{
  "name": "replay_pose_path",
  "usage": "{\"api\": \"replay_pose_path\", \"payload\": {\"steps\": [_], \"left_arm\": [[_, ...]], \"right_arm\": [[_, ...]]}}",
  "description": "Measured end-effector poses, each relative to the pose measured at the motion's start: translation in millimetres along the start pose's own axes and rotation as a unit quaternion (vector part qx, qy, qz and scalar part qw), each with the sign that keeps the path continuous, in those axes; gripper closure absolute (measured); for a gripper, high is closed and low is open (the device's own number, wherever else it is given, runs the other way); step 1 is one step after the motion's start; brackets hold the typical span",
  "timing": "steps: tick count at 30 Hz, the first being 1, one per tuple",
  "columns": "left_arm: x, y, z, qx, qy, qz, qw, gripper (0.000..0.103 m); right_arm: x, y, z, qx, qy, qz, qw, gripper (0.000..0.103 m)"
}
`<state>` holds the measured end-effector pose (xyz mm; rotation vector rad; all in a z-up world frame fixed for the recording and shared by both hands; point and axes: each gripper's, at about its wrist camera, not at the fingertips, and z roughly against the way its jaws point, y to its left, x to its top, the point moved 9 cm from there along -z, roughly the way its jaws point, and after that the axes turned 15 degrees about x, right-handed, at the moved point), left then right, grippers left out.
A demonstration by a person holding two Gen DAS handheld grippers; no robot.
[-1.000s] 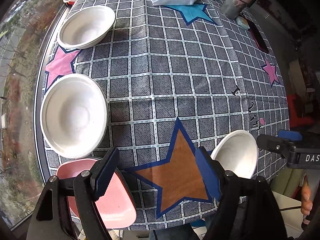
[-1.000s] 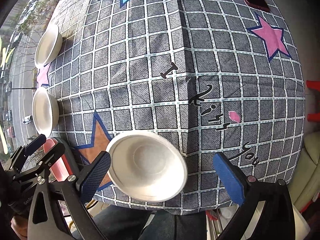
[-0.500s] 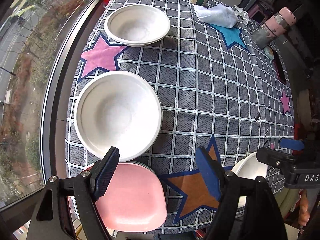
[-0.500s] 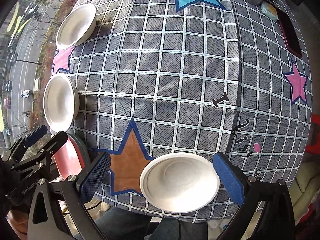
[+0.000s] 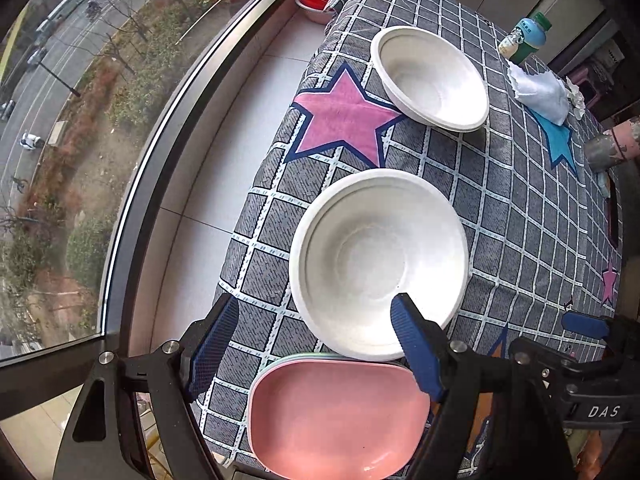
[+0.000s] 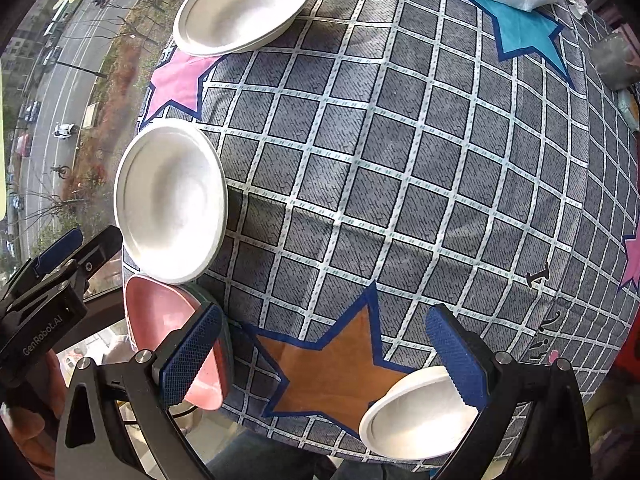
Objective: Organize plates and bowls
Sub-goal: 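Move both grippers to another white bowl and clamp its rim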
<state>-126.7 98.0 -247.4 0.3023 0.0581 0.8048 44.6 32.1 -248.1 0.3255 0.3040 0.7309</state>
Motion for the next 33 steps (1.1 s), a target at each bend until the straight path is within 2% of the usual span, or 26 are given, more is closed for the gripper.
{"api": "replay_pose_path", "payload": {"steps": [7,12,20,21,22,23,25,26,28,30,33], "left_arm": [[8.8,7.0,-28.4,0.017,0.016,0.008,0.9997,0.022],[14.8,4.2,-44.4,0.042,0.016,-0.01,0.9989,0.022],[20.4,8.0,-67.0,0.054,0.029,-0.012,0.9981,0.023],[20.8,8.6,-69.7,0.049,0.033,-0.013,0.9982,0.025],[20.1,8.4,-72.2,0.046,0.038,-0.014,0.9981,0.032],[19.1,8.6,-74.4,0.044,0.042,-0.018,0.998,0.041],[19.0,4.7,-79.6,0.039,0.049,-0.027,0.9977,0.051],[17.8,2.8,-81.9,0.035,0.051,-0.031,0.9976,0.057],[17.3,-1.6,-83.8,0.037,0.049,-0.04,0.9973,0.059],[18.5,-8.6,-81.1,0.032,0.044,-0.053,0.9971,0.066],[20.4,-20.7,-79.2,0.027,0.043,-0.07,0.9963,0.069]], "right_arm": [[27.1,20.5,-25.6,-0.001,-0.001,0.003,1.0,0.0],[37.4,23.7,-43.5,-0.011,0.011,0.007,1.0,0.0],[48.1,34.8,-60.1,-0.016,0.013,0.009,1.0,0.0],[49.8,37.3,-61.9,-0.01,0.014,0.01,1.0,0.003],[50.3,40.3,-64.7,-0.004,0.017,0.01,1.0,0.011],[53.9,44.1,-66.5,-0.002,0.023,0.012,1.0,0.015],[52.0,51.2,-73.5,-0.005,0.029,0.014,0.999,0.032],[51.0,52.5,-75.6,-0.006,0.031,0.015,0.999,0.037],[47.0,56.7,-81.5,0.0,0.036,0.016,0.999,0.052],[45.2,60.2,-85.3,0.017,0.038,0.011,0.999,0.065],[43.3,60.4,-86.9,0.021,0.038,0.009,0.999,0.075]]}}
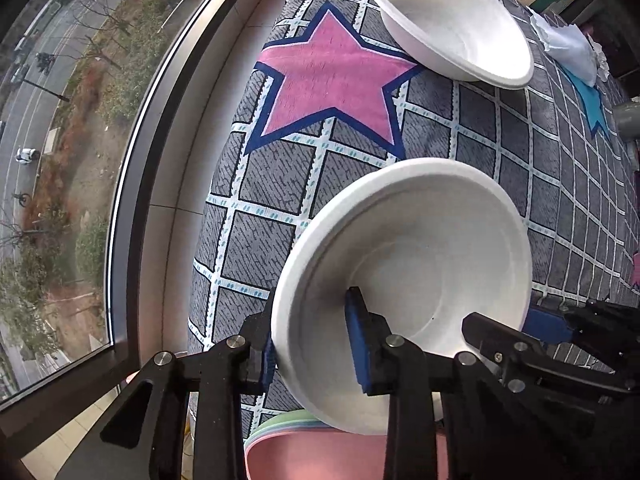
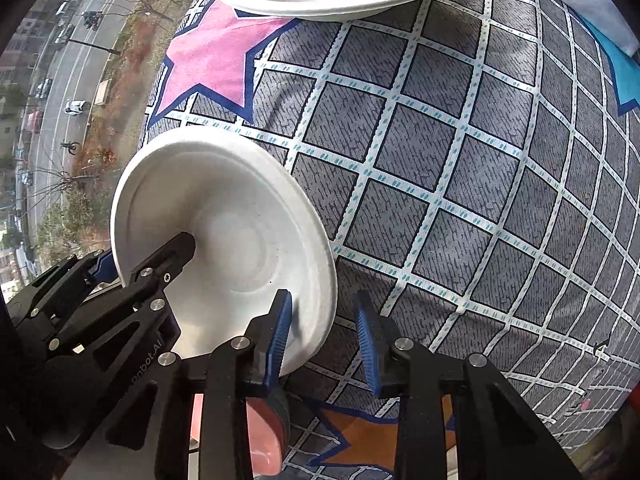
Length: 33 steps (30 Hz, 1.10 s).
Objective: Organize plates and bowls
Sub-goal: 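Move both grippers to another white bowl and clamp its rim, then lift the white bowl with both grippers and carry it across the tablecloth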
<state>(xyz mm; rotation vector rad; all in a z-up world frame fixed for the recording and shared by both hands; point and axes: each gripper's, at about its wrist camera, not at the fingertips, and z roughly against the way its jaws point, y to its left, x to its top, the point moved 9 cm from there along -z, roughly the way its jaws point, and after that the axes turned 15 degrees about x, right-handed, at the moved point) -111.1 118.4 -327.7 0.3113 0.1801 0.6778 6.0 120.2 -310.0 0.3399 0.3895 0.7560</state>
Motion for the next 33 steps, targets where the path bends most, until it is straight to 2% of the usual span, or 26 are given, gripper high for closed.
{"api": "replay_pose_path", "payload": {"steps": [2,15,23,29,33], "left_arm": [[3.5,-7.4,0.8,-0.001,0.0,-0.008,1.0,0.069],[14.7,-61.2,10.9,-0.006,-0.003,-0.066,0.9978,0.069],[25.6,-96.5,19.8,-0.012,0.002,-0.083,0.9965,0.069],[29.8,-133.3,30.6,-0.014,0.008,-0.094,0.9954,0.069],[22.2,-170.7,43.3,-0.018,0.01,-0.099,0.9948,0.069]], "right_arm": [[-1.8,-6.1,4.3,0.0,-0.004,-0.006,1.0,0.077],[-23.8,-62.1,25.6,0.008,-0.013,-0.064,0.998,0.077],[-36.4,-95.9,42.3,0.017,-0.025,-0.091,0.995,0.077],[-45.5,-116.8,51.1,0.024,-0.03,-0.113,0.993,0.077],[-49.3,-133.4,54.0,0.027,-0.029,-0.124,0.991,0.077]]}}
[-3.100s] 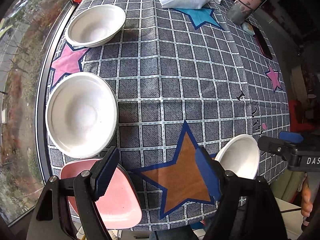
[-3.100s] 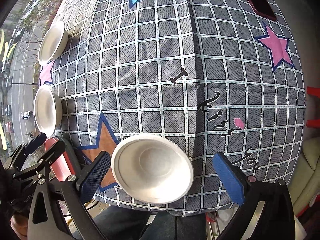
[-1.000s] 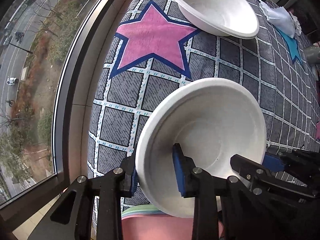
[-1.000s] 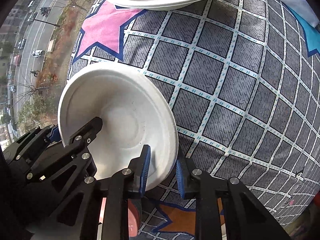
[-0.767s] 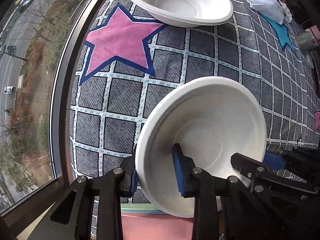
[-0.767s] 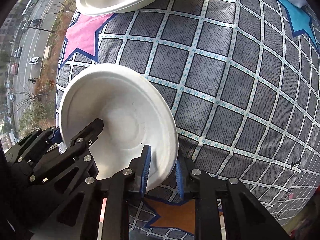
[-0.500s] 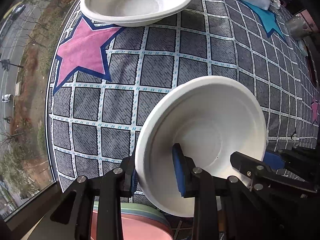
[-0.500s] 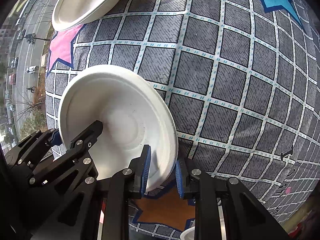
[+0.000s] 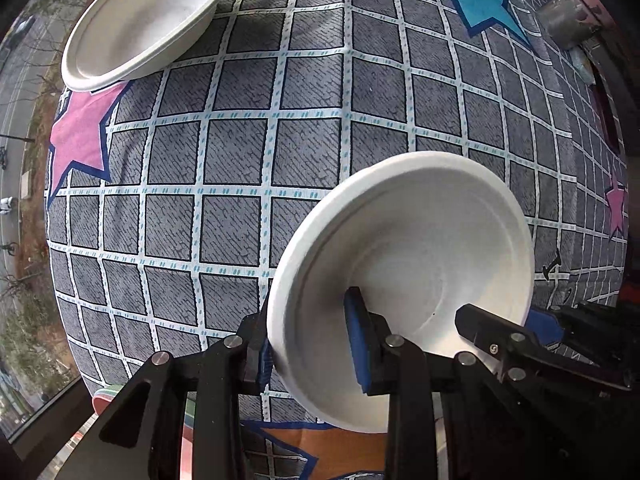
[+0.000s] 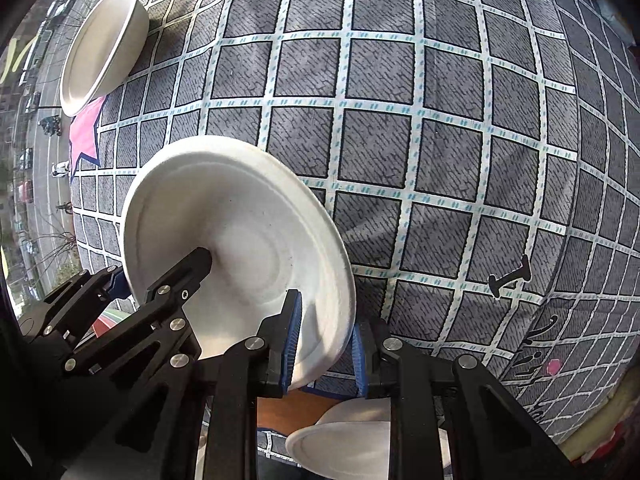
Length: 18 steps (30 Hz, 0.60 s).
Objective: Organize plates and bowls
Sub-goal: 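Lift the white bowl with both grippers and carry it across the tablecloth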
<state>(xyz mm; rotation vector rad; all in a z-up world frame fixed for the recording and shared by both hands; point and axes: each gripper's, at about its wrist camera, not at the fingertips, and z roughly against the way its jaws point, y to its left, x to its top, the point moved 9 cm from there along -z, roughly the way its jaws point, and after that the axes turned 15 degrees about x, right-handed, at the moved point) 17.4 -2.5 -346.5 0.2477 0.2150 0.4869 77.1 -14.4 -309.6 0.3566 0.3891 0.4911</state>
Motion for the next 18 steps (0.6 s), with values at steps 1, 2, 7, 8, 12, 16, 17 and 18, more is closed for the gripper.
{"api": "replay_pose_path", "payload": {"steps": [1,2,7,8,12,16,17,18], "left_arm": [[-3.9,-11.5,4.8,-0.001,-0.001,-0.001,1.0,0.069],[-5.3,-16.1,6.5,-0.002,-0.002,-0.003,1.0,0.069],[3.5,-55.6,19.8,-0.004,-0.015,-0.002,0.9999,0.069],[10.8,-60.0,24.9,-0.004,-0.018,-0.002,0.9998,0.069],[14.8,-67.3,46.4,-0.004,-0.03,-0.002,0.9995,0.069],[13.6,-76.5,66.3,-0.007,-0.043,-0.003,0.9991,0.067],[13.6,-79.4,70.1,-0.007,-0.046,-0.005,0.9989,0.067],[13.1,-81.7,74.6,-0.007,-0.049,-0.007,0.9987,0.067]], "right_arm": [[-1.2,-1.3,0.2,0.0,-0.001,-0.001,1.0,0.077],[-1.0,-2.4,0.6,-0.001,-0.001,-0.001,1.0,0.077],[-0.5,0.7,13.3,0.0,-0.011,0.002,1.0,0.077],[0.1,0.7,17.0,0.001,-0.014,0.002,1.0,0.077],[-0.5,0.4,32.5,0.004,-0.024,0.002,1.0,0.077],[-1.4,-12.6,60.5,0.012,-0.035,0.0,0.999,0.077],[-2.3,-12.5,63.7,0.013,-0.038,-0.001,0.999,0.077],[-3.8,-14.5,68.3,0.014,-0.04,-0.001,0.999,0.077]]}}
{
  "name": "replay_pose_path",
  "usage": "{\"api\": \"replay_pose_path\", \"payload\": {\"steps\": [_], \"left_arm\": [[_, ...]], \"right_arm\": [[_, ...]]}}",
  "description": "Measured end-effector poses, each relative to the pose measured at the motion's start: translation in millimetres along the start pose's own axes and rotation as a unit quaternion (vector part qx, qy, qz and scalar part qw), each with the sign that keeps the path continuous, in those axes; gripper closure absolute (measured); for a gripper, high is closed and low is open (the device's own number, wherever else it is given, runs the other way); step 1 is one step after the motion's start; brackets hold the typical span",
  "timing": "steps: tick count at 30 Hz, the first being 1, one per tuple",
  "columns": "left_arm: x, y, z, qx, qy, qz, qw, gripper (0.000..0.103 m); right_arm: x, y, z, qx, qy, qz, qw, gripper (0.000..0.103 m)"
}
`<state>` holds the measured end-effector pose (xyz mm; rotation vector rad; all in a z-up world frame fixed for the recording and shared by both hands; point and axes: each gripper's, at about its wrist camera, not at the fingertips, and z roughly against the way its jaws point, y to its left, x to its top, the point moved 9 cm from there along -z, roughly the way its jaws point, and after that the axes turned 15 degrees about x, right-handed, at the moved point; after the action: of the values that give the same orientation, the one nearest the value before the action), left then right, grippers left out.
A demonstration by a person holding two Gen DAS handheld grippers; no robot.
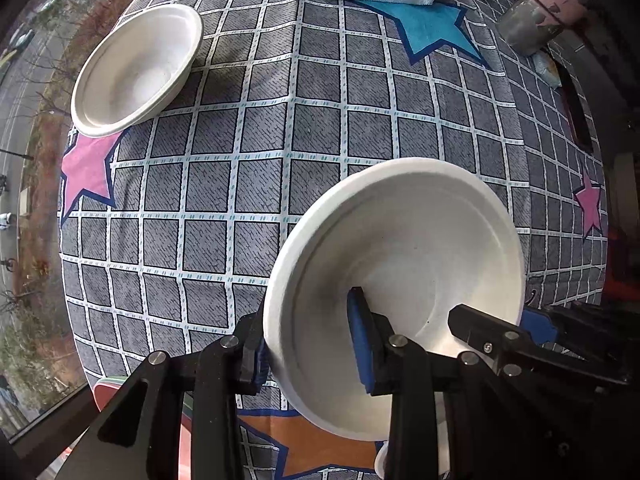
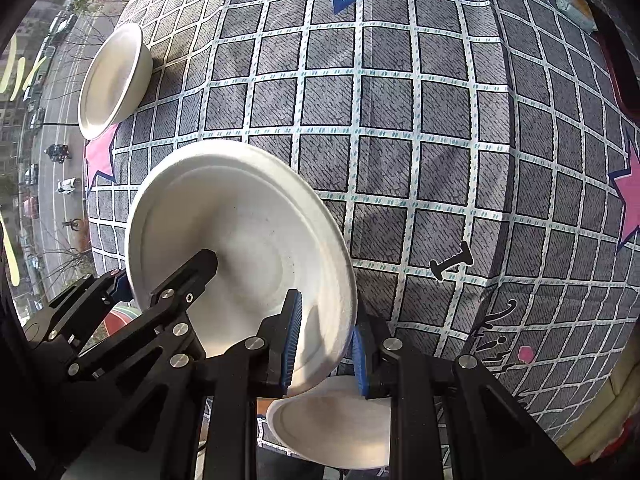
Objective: Organize plates and bowls
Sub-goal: 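Lift the white bowl with both grippers and carry it across the tablecloth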
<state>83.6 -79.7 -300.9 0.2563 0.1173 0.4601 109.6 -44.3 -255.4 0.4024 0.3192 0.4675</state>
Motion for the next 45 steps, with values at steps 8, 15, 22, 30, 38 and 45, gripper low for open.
{"api": "replay_pose_path", "payload": {"steps": [8,15,22,30,38,45], "left_arm": [[-9.9,-7.2,34.9,-0.004,-0.023,-0.022,0.9995,0.066],[-32.3,-12.0,63.5,-0.007,-0.043,-0.045,0.998,0.066],[-68.4,0.9,103.0,-0.011,-0.063,-0.072,0.9954,0.065],[-102.9,-15.9,133.6,-0.027,-0.074,-0.102,0.9916,0.064],[-141.9,-31.1,123.7,-0.036,-0.062,-0.17,0.9829,0.062],[-165.3,-38.7,98.3,-0.054,-0.036,-0.213,0.975,0.062]], "right_arm": [[-18.7,-14.8,23.0,0.008,-0.021,-0.011,1.0,0.077],[-35.3,-35.7,50.0,0.015,-0.041,-0.023,0.999,0.077],[-48.9,-41.1,67.1,0.024,-0.059,-0.036,0.997,0.077],[-72.7,-47.3,76.6,0.025,-0.068,-0.045,0.996,0.077],[-115.6,-55.8,56.5,0.01,-0.045,-0.049,0.998,0.077],[-146.8,-71.6,40.2,0.0,-0.029,-0.077,0.997,0.077]]}}
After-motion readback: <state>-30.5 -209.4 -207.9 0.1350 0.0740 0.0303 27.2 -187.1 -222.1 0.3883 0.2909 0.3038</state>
